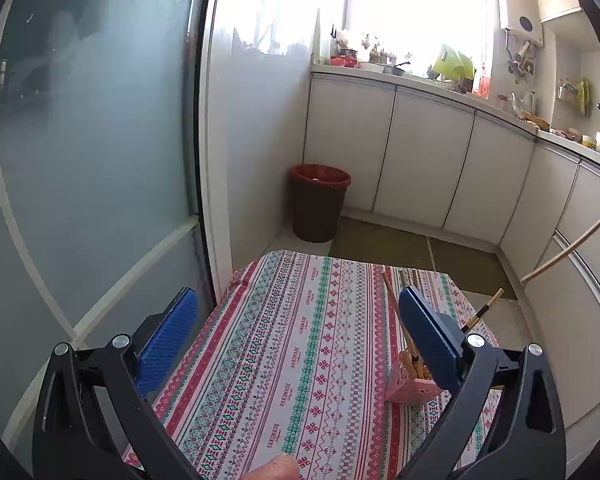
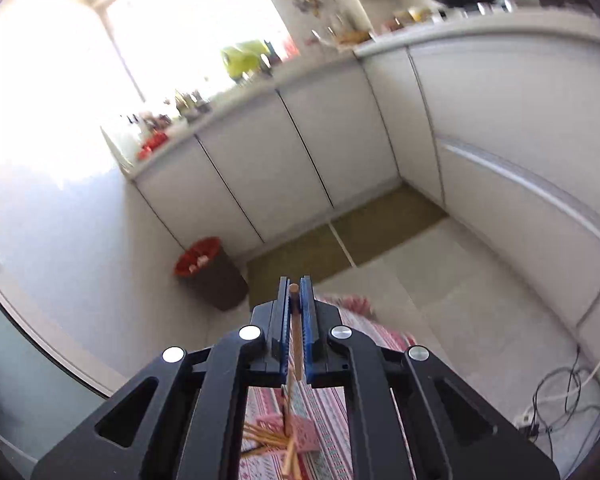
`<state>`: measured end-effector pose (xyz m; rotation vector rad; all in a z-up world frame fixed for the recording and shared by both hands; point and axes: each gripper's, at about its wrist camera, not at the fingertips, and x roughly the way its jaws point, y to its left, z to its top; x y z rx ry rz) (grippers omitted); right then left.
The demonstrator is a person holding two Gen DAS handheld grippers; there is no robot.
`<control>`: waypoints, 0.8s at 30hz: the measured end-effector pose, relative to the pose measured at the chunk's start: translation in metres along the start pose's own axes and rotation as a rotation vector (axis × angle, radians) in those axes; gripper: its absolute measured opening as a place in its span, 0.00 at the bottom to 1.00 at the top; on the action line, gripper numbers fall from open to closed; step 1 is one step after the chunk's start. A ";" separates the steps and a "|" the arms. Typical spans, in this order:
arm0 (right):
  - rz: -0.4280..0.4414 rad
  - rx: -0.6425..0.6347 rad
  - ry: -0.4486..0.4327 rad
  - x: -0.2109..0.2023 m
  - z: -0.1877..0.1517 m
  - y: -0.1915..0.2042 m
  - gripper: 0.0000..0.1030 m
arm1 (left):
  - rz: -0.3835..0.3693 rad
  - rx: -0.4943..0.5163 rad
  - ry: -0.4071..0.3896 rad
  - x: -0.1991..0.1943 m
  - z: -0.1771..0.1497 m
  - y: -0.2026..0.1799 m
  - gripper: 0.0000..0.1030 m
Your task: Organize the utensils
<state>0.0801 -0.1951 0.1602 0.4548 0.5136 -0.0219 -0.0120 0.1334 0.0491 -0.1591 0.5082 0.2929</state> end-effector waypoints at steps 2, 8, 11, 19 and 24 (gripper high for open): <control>0.024 -0.031 -0.016 -0.009 0.008 0.016 0.05 | 0.001 -0.006 0.004 0.002 0.000 0.000 0.93; 0.058 -0.126 0.027 0.000 -0.008 0.055 0.05 | 0.005 -0.011 0.014 0.004 0.000 0.002 0.93; 0.032 -0.203 0.054 0.015 -0.036 0.066 0.05 | 0.006 -0.014 0.016 0.004 0.000 0.002 0.93; 0.006 -0.295 0.115 0.058 -0.097 0.076 0.05 | 0.007 -0.017 0.020 0.005 0.002 0.004 0.93; 0.002 -0.323 0.105 0.069 -0.109 0.078 0.05 | 0.007 -0.019 0.024 0.005 0.002 0.005 0.93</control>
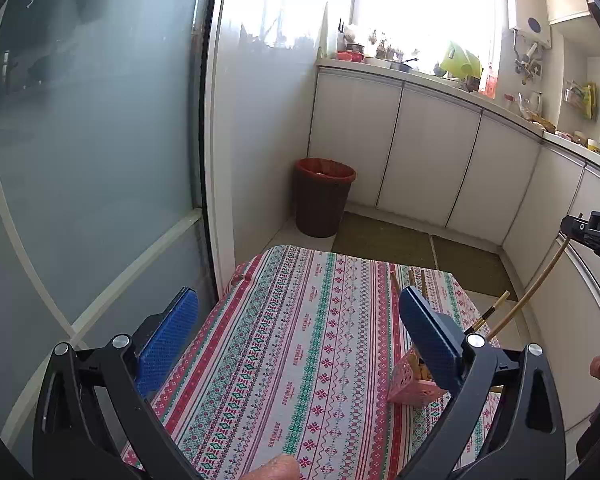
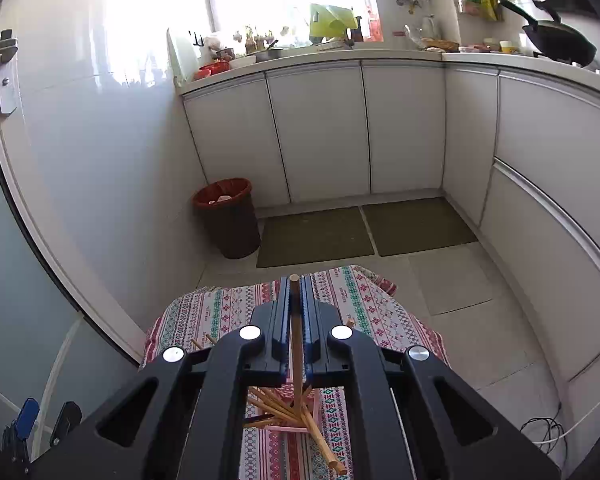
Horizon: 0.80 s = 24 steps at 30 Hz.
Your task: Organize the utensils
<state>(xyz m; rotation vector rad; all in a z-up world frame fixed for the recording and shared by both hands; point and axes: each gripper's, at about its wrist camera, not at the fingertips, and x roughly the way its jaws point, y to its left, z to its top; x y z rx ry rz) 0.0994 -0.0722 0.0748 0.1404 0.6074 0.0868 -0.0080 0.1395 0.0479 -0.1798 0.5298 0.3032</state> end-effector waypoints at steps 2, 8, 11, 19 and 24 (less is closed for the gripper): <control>0.003 -0.013 -0.002 0.005 -0.002 0.001 0.05 | -0.001 0.000 -0.002 0.000 0.000 0.000 0.93; 0.062 0.050 0.019 0.003 -0.009 -0.008 0.21 | -0.012 0.019 -0.014 -0.004 0.001 -0.003 0.93; 0.077 0.055 0.001 -0.013 -0.015 -0.011 0.32 | -0.016 0.037 -0.043 -0.013 0.001 -0.008 0.93; -0.055 0.021 -0.135 -0.072 -0.082 -0.029 0.94 | -0.053 0.173 -0.134 -0.049 -0.009 -0.049 0.93; -0.157 0.019 -0.146 -0.093 -0.109 -0.051 0.94 | -0.056 0.237 -0.150 -0.065 -0.023 -0.072 0.93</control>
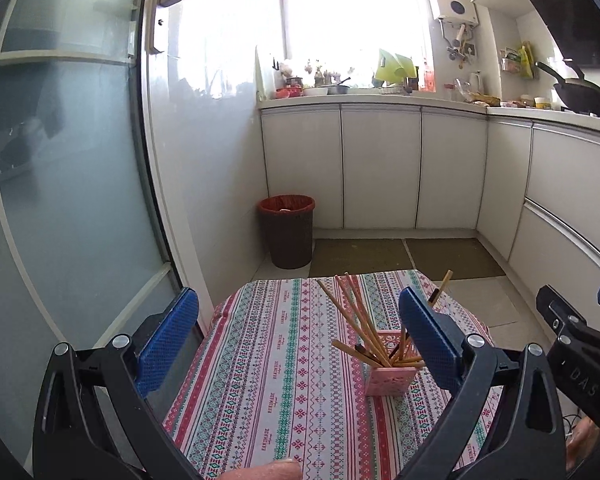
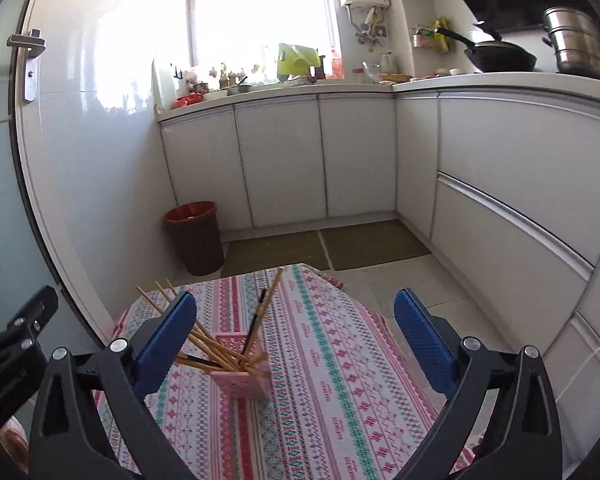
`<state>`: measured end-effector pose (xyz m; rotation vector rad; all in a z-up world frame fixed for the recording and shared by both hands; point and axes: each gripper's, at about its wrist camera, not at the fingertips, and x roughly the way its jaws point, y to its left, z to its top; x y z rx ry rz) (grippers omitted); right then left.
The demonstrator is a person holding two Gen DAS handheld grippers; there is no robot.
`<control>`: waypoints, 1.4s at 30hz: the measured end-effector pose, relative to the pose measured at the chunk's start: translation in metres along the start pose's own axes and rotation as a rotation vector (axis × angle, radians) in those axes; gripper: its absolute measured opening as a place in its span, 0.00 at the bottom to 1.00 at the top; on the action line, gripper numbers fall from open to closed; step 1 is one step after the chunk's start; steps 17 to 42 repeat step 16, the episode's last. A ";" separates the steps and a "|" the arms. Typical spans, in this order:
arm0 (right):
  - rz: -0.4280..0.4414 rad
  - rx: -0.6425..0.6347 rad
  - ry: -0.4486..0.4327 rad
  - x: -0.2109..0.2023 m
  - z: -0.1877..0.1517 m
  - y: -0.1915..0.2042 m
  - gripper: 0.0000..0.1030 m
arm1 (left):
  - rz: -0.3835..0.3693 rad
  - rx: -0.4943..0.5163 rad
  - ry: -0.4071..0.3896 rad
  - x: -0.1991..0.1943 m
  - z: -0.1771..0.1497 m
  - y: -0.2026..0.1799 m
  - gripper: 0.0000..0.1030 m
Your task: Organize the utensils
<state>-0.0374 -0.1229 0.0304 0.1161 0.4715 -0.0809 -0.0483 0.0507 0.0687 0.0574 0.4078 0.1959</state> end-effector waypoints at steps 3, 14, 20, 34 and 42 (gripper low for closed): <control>-0.042 0.007 0.068 -0.005 -0.001 -0.012 0.94 | 0.023 0.014 -0.025 -0.013 -0.005 -0.012 0.93; -0.128 0.031 0.064 -0.019 -0.007 -0.046 0.94 | -0.005 0.026 -0.035 -0.027 -0.011 -0.043 0.93; -0.134 0.040 0.064 -0.020 -0.007 -0.051 0.94 | -0.010 0.030 -0.036 -0.027 -0.010 -0.046 0.93; -0.134 0.040 0.064 -0.020 -0.007 -0.051 0.94 | -0.010 0.030 -0.036 -0.027 -0.010 -0.046 0.93; -0.134 0.040 0.064 -0.020 -0.007 -0.051 0.94 | -0.010 0.030 -0.036 -0.027 -0.010 -0.046 0.93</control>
